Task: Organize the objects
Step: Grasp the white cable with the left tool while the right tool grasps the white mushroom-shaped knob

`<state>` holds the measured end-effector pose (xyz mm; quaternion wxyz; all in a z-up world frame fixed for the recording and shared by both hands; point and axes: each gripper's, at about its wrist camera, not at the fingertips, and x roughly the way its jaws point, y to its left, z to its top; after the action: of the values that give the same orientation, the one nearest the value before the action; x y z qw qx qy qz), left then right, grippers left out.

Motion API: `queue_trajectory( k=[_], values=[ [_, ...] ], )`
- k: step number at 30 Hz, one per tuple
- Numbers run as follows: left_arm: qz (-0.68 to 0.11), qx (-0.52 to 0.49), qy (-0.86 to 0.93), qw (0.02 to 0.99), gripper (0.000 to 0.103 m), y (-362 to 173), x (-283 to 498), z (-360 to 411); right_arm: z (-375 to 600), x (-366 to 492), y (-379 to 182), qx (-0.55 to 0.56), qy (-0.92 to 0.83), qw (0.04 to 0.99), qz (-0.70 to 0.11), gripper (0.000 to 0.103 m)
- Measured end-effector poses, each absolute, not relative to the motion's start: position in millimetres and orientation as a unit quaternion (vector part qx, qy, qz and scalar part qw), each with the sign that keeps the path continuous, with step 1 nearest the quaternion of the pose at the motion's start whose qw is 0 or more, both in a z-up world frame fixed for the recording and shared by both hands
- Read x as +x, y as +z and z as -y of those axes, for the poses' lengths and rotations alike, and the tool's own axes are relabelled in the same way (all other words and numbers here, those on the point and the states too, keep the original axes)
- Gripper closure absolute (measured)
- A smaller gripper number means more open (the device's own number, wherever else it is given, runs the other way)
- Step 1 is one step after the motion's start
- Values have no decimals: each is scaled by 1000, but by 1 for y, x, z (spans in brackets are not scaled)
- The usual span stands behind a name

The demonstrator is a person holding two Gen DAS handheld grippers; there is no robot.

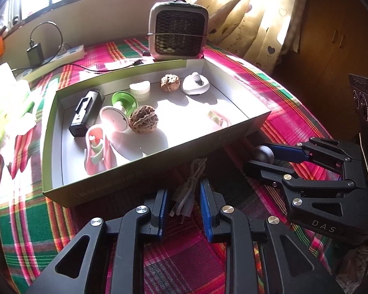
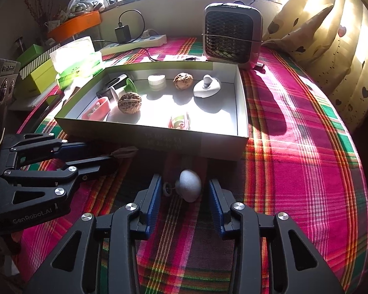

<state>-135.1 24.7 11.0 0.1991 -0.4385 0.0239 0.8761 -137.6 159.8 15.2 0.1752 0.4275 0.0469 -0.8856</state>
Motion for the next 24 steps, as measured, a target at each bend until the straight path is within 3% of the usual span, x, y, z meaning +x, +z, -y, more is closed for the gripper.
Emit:
queue_trajectory(
  k=[24],
  values=[
    [-14, -434, 876, 211, 90, 14, -129, -30, -161, -137, 16, 427, -885, 179, -41, 70]
  ],
)
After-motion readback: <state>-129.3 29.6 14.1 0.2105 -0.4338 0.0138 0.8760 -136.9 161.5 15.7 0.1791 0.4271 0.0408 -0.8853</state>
